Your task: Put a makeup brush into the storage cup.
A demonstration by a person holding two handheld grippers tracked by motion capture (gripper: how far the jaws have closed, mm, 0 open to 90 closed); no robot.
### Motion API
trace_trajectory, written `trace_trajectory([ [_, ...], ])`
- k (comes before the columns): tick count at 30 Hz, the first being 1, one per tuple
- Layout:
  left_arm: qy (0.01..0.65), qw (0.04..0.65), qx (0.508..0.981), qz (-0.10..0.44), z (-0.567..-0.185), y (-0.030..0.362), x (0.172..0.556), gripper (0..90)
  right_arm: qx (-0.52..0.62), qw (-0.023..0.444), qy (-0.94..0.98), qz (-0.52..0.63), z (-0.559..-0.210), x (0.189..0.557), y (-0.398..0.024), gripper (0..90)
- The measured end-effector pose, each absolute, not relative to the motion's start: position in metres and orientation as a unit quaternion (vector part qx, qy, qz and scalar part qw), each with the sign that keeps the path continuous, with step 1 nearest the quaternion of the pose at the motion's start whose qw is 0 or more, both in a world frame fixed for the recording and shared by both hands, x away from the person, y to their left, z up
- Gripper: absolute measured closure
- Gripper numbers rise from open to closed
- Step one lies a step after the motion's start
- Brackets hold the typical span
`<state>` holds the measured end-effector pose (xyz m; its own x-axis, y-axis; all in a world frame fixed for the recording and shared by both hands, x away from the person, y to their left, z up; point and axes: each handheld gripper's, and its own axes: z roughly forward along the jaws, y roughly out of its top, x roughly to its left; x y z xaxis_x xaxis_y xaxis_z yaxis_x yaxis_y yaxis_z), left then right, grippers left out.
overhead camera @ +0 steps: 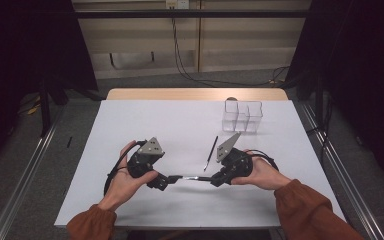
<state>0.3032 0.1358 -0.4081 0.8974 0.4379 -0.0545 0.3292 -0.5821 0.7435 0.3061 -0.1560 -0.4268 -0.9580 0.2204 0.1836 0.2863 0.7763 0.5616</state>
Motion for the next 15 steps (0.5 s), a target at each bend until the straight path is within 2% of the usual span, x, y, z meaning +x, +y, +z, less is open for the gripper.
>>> trace_trajectory([
  [15, 0.228, 0.425, 0.871, 0.095, -0.410, 0.149, 0.292, 4.0, -0.182, 0.038, -0.921, -0.343, -0.435, 0.301, -0.178, 80.0],
])
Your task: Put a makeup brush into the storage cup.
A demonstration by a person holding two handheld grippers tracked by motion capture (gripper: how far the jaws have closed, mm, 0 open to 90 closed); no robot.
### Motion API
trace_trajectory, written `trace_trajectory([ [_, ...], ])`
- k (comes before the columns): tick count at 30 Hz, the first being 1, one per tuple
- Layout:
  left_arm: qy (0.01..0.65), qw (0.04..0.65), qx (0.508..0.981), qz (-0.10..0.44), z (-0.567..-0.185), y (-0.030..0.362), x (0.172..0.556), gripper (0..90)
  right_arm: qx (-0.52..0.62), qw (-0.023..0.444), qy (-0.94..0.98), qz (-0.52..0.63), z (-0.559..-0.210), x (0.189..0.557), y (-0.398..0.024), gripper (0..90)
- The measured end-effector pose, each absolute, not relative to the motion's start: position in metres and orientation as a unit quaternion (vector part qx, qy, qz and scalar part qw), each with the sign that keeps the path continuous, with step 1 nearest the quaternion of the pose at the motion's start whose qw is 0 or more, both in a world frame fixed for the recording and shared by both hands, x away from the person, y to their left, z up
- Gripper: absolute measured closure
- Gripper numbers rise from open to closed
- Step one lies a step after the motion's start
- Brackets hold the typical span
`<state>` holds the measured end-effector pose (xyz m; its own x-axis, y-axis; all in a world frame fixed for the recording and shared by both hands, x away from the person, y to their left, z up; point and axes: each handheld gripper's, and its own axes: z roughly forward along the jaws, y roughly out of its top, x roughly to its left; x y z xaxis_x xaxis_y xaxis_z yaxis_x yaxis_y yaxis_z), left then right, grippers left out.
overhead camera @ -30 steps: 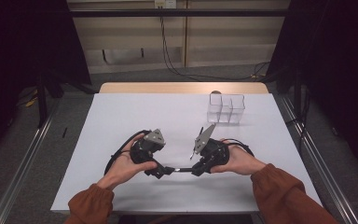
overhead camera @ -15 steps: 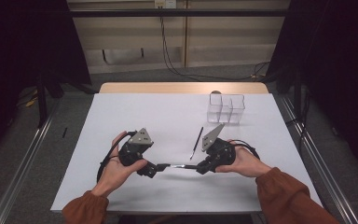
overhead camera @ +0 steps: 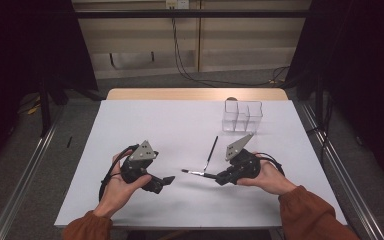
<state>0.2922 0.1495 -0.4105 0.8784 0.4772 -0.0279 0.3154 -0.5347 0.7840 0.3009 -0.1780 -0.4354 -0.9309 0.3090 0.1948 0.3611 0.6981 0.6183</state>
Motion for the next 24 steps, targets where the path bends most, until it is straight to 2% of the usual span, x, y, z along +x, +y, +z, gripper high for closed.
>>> trace_trajectory([
  [11, 0.237, 0.435, 0.861, 0.117, -0.416, 0.156, 0.288, 4.0, -0.208, 0.030, -0.897, -0.388, -0.444, 0.295, -0.186, 80.1],
  [24, 0.244, 0.438, 0.857, 0.118, -0.420, 0.157, 0.287, 3.9, -0.224, 0.018, -0.867, -0.445, -0.452, 0.291, -0.189, 80.0],
])
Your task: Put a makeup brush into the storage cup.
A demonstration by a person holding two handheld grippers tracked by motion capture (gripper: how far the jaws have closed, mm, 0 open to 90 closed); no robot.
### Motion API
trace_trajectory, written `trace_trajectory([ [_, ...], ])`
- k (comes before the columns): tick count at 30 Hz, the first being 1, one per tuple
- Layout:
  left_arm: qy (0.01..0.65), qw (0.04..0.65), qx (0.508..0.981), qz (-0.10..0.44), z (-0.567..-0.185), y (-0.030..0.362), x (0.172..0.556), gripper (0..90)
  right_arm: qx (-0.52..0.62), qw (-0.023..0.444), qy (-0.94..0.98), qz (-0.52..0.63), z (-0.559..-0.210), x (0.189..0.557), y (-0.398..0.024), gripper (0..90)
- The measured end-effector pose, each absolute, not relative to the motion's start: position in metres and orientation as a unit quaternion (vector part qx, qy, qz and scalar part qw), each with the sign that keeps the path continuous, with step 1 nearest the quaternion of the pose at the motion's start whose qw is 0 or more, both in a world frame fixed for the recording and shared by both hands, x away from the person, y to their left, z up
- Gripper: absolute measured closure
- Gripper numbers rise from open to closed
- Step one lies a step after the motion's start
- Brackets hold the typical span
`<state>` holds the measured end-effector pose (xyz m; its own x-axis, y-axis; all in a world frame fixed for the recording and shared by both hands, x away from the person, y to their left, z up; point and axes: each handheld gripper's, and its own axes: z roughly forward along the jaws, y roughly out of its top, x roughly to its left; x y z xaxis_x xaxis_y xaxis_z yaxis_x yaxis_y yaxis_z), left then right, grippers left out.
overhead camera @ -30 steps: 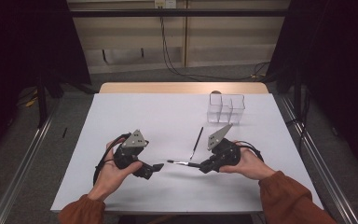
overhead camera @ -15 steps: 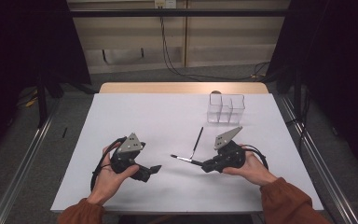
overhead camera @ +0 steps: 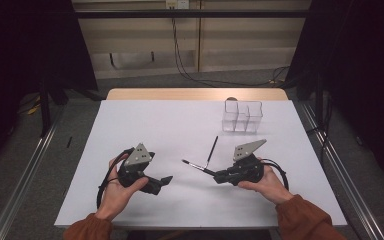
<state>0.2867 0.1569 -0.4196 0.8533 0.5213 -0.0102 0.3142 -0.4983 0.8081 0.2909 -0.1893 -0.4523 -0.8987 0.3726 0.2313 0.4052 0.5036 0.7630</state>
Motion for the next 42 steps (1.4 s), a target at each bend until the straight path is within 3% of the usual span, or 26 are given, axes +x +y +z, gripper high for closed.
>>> trace_trajectory([
  [30, 0.246, 0.468, 0.837, 0.141, -0.423, 0.152, 0.284, 3.8, -0.208, -0.028, -0.801, -0.561, -0.451, 0.284, -0.189, 80.0],
  [38, 0.240, 0.504, 0.821, 0.117, -0.426, 0.145, 0.283, 4.6, -0.201, -0.033, -0.793, -0.575, -0.449, 0.283, -0.188, 80.0],
  [42, 0.236, 0.523, 0.809, 0.130, -0.427, 0.139, 0.282, 7.8, -0.199, -0.034, -0.794, -0.574, -0.449, 0.283, -0.187, 80.0],
])
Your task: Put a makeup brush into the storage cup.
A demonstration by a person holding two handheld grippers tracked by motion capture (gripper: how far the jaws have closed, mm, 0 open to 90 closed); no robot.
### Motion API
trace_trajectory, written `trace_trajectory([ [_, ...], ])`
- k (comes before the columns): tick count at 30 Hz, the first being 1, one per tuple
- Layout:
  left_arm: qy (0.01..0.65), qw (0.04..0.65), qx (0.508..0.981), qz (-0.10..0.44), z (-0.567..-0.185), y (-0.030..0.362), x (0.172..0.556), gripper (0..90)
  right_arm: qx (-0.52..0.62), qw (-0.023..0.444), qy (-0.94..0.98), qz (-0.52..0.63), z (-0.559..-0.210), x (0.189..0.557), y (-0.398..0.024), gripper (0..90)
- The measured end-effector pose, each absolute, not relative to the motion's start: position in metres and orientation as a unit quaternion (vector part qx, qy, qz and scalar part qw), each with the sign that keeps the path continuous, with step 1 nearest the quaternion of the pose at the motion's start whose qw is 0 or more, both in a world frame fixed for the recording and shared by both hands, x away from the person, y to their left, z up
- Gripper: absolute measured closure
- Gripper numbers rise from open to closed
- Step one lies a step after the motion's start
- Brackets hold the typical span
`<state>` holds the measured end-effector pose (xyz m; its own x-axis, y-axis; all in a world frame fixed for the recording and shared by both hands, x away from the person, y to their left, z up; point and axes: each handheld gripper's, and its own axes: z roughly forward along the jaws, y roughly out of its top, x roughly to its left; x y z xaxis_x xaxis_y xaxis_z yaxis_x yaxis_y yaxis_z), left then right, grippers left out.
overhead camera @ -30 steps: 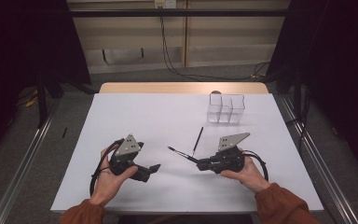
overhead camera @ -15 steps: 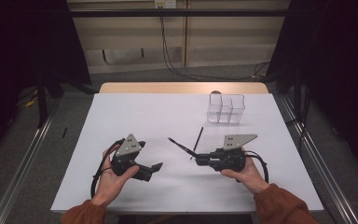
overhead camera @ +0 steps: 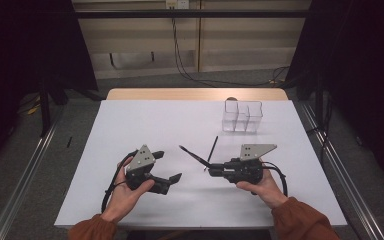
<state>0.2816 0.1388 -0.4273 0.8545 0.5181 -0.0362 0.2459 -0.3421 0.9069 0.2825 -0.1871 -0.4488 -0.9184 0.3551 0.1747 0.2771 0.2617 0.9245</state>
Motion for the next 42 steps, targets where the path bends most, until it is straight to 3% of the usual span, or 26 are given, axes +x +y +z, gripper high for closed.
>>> trace_trajectory([
  [13, 0.207, 0.578, 0.783, 0.098, -0.427, 0.122, 0.280, 4.3, 0.195, 0.037, 0.793, 0.576, -0.447, 0.282, -0.186, 80.0],
  [26, 0.213, 0.582, 0.781, 0.071, -0.427, 0.101, 0.284, 8.2, 0.195, 0.040, 0.792, 0.577, -0.447, 0.283, -0.185, 79.9],
  [42, 0.218, 0.594, 0.773, 0.042, -0.428, 0.091, 0.295, 27.9, 0.191, 0.038, 0.797, 0.572, -0.449, 0.284, -0.183, 79.9],
])
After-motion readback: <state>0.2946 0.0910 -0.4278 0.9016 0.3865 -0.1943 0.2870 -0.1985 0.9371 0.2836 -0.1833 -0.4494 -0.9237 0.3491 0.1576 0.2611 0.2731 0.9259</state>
